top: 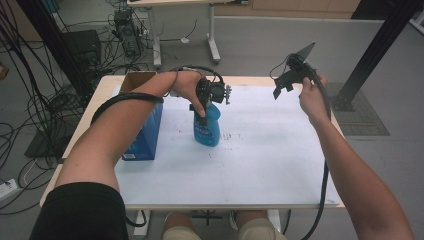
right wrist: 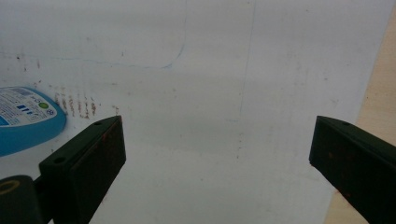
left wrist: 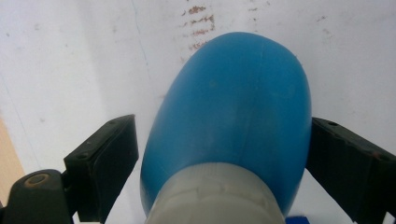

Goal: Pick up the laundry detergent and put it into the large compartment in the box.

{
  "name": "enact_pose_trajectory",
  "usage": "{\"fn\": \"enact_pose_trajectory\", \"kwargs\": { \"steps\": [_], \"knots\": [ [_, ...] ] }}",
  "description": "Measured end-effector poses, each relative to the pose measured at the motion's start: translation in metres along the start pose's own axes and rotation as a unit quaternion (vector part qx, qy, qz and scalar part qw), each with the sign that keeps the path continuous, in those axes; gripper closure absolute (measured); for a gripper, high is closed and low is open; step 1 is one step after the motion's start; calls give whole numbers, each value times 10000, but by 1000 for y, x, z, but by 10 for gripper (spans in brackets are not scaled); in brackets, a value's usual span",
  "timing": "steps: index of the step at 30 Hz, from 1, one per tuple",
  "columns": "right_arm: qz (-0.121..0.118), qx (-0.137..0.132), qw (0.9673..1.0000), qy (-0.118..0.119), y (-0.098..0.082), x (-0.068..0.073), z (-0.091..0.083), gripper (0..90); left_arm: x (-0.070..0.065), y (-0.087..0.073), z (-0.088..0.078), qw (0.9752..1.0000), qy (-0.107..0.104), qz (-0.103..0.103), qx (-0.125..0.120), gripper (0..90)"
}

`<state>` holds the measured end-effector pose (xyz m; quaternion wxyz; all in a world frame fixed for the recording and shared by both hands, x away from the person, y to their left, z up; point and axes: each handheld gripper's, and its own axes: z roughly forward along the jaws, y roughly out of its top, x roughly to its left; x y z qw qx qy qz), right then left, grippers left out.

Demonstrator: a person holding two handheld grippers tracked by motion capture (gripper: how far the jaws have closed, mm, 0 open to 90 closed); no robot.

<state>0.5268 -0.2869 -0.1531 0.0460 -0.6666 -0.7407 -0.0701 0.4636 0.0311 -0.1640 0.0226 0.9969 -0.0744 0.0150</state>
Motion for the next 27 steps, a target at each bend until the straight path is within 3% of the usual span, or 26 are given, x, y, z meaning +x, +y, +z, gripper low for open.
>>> {"fn": "enact_pose_trajectory", "kwargs": {
  "steps": [17, 22, 27],
  "knots": [
    [-13, 25, 10000, -15, 2, 2, 3, 37, -4, 0, 4, 9997, 92, 212, 64, 203],
    [1, 32, 10000, -18, 2, 2, 3, 37, -3, 0, 5, 9995, 93, 286, 60, 300],
    [3, 37, 10000, -25, 3, 2, 4, 37, -3, 0, 5, 9993, 105, 350, 73, 339]
  ]
}}
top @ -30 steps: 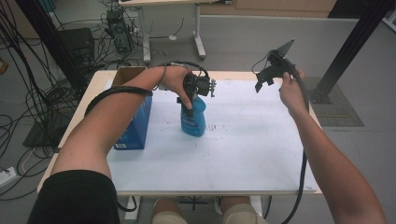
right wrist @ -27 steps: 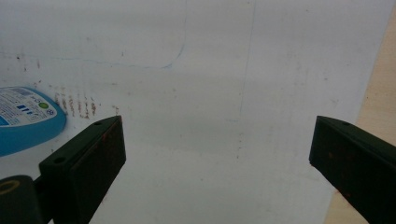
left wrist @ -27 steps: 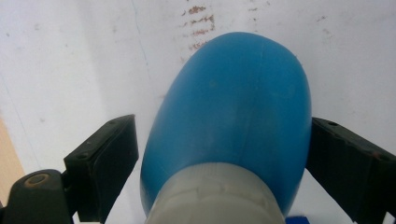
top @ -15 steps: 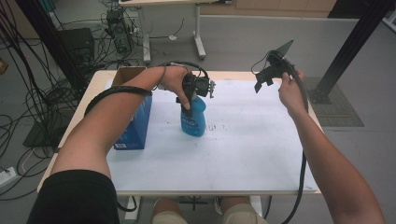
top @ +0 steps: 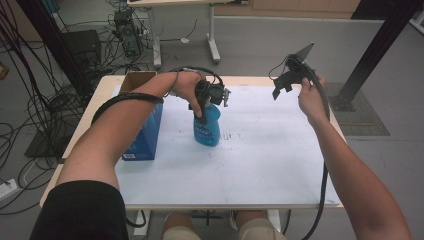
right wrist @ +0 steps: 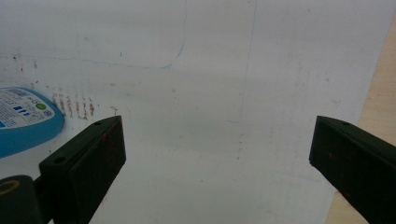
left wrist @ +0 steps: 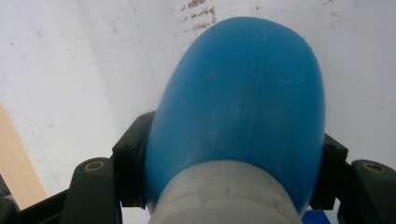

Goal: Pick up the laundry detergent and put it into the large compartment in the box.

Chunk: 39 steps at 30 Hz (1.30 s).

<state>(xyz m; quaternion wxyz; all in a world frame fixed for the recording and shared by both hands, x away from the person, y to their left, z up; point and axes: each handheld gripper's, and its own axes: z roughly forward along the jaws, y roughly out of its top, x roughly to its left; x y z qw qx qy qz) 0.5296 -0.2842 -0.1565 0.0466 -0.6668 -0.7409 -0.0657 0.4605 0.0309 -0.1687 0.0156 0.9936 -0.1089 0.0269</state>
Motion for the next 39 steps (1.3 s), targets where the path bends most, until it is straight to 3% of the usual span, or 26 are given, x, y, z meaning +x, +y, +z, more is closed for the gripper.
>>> {"fn": "enact_pose_trajectory", "kwargs": {
  "steps": [20, 39],
  "knots": [
    [2, 12, 10000, -16, 2, 2, 2, 37, 3, 3, -1, 9997, -64, 203, 69, 362],
    [-34, 32, 10000, -42, 4, 5, 4, 37, 3, 1, 0, 9997, -61, 248, 22, 365]
  ]
}}
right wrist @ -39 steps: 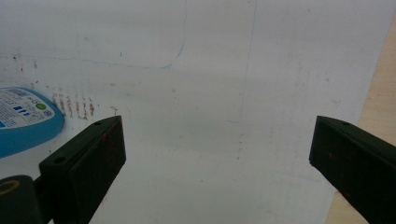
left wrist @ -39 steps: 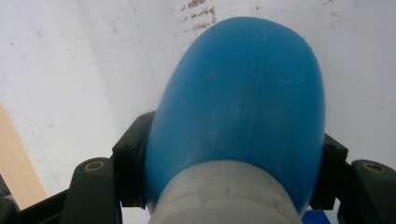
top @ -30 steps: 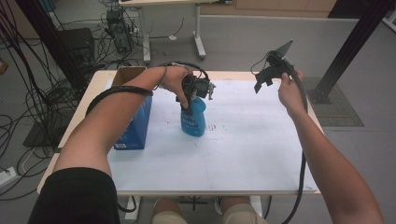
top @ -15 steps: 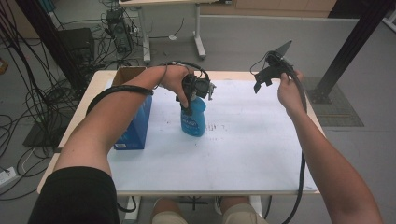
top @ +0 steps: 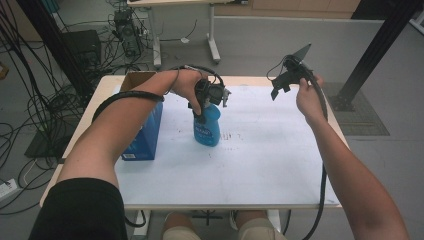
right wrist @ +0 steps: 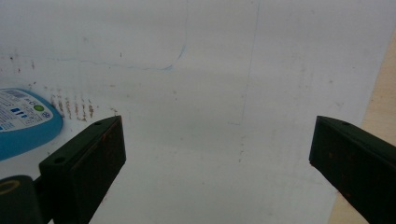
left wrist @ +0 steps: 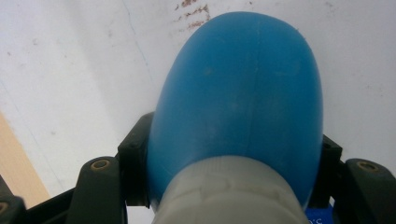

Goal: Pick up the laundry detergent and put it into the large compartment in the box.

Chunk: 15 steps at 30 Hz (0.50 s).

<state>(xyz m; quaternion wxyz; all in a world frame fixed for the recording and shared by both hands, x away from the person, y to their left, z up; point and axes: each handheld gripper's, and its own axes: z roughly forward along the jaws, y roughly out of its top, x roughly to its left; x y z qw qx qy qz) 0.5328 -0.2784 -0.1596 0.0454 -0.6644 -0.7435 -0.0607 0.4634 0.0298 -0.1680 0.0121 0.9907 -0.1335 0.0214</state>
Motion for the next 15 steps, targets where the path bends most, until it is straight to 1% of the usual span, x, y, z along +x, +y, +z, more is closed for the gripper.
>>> {"fn": "enact_pose_trajectory", "kwargs": {
  "steps": [15],
  "knots": [
    [-3, 4, 10000, -17, 0, 1, 0, 37, 0, 0, 0, 10000, -4, 9, 0, 365]
  ]
}}
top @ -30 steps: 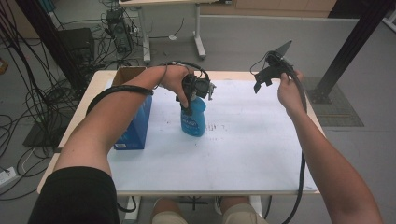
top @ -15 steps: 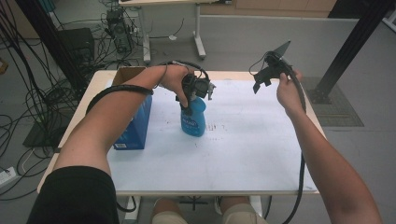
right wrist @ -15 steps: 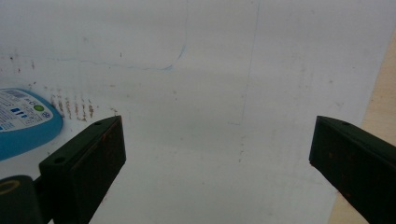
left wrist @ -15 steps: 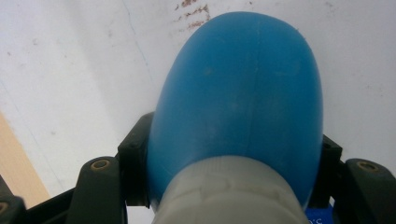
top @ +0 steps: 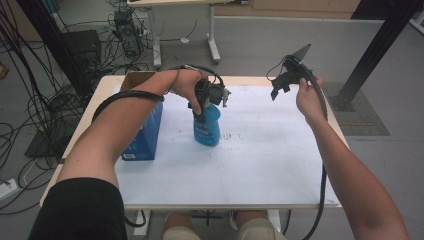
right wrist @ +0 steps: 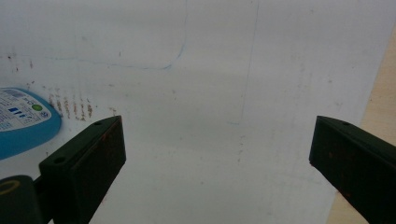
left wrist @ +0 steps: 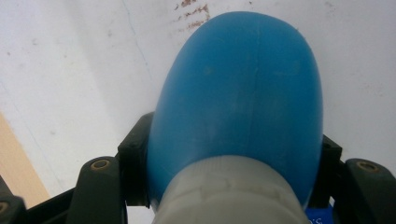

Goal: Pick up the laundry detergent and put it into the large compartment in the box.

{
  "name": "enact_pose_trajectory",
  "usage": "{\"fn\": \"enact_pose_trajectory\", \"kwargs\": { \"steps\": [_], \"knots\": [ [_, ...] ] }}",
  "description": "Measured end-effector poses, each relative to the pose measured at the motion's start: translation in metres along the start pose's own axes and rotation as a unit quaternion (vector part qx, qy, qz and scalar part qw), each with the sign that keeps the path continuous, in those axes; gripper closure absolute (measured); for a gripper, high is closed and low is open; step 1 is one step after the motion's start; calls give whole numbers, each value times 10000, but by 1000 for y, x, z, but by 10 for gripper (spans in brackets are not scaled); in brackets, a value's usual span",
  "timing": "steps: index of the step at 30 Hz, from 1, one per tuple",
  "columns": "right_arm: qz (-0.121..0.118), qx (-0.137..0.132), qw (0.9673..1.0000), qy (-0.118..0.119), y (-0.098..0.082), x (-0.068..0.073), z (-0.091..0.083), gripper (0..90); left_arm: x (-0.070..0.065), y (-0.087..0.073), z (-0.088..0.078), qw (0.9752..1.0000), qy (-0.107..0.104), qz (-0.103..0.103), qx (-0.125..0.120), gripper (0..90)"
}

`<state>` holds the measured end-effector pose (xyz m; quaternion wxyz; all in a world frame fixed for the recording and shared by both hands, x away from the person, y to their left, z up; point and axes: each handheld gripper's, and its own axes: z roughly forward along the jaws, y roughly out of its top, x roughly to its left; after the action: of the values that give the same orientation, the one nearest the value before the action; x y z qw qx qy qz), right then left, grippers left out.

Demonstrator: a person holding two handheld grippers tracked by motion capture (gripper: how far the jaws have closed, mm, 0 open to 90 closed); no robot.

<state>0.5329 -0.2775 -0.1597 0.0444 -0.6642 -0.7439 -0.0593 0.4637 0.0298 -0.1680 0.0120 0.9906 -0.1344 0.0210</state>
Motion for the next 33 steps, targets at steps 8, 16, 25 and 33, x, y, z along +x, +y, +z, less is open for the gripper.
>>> {"fn": "enact_pose_trajectory", "kwargs": {
  "steps": [8, 16, 25, 33],
  "knots": [
    [-7, -1, 10000, 1, 0, 0, 0, 37, -1, -1, 0, 10000, 8, -11, -10, 365],
    [-3, 5, 10000, -11, 0, 1, 0, 37, -1, -2, 0, 10000, 16, -41, -45, 365],
    [1, 12, 10000, -10, 1, 1, 1, 37, -1, -2, 0, 10000, 2, -69, -23, 365],
    [12, 11, 10000, -21, 1, 1, 1, 37, 0, -1, 0, 10000, -5, -58, -9, 366]
  ]
}}
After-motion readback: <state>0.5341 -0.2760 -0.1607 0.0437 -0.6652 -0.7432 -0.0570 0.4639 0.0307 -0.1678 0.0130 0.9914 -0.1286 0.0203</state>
